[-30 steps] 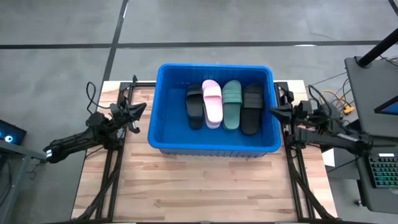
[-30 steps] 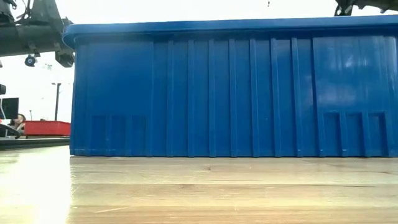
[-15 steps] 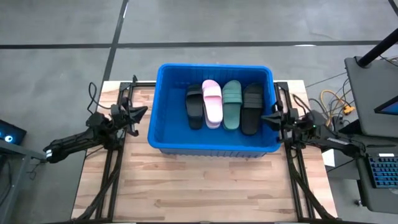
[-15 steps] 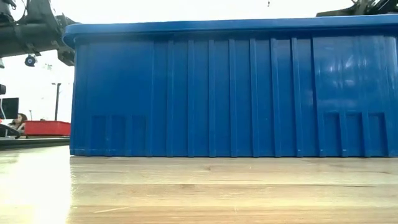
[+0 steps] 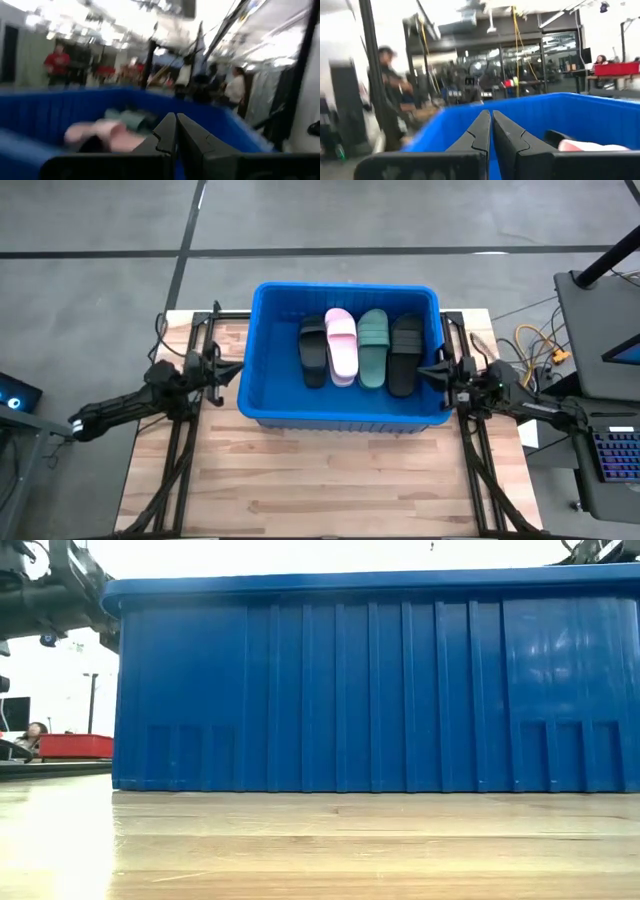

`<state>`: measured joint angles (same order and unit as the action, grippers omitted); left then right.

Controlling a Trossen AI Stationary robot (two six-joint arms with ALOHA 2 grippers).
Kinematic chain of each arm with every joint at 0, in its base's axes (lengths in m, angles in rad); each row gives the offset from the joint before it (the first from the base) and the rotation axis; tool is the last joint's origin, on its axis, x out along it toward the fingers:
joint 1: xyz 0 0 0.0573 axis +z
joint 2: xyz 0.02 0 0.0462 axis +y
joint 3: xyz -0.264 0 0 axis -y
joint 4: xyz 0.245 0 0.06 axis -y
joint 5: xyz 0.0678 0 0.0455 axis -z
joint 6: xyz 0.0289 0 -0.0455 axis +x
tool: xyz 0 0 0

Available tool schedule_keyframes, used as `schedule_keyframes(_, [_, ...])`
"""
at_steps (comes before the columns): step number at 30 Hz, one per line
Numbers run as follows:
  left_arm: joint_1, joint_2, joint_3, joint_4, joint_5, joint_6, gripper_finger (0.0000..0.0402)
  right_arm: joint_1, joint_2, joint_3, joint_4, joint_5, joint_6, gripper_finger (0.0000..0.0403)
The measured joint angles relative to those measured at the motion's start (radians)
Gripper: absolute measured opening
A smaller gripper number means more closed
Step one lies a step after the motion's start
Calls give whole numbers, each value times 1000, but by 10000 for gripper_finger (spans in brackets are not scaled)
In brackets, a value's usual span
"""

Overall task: Pick and place slides into bin
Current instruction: Return to Home Position

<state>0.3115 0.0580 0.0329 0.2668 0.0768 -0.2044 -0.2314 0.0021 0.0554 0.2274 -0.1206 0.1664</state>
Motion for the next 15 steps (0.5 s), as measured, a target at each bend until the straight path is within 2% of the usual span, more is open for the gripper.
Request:
schedule_keyframes(4, [0, 47, -2, -47, -32, 2, 0, -2, 1, 19, -68, 21, -127, 8])
schedule_keyframes(15, [1, 128, -19, 41, 3, 27, 0, -2, -3, 9, -67, 14, -66, 8])
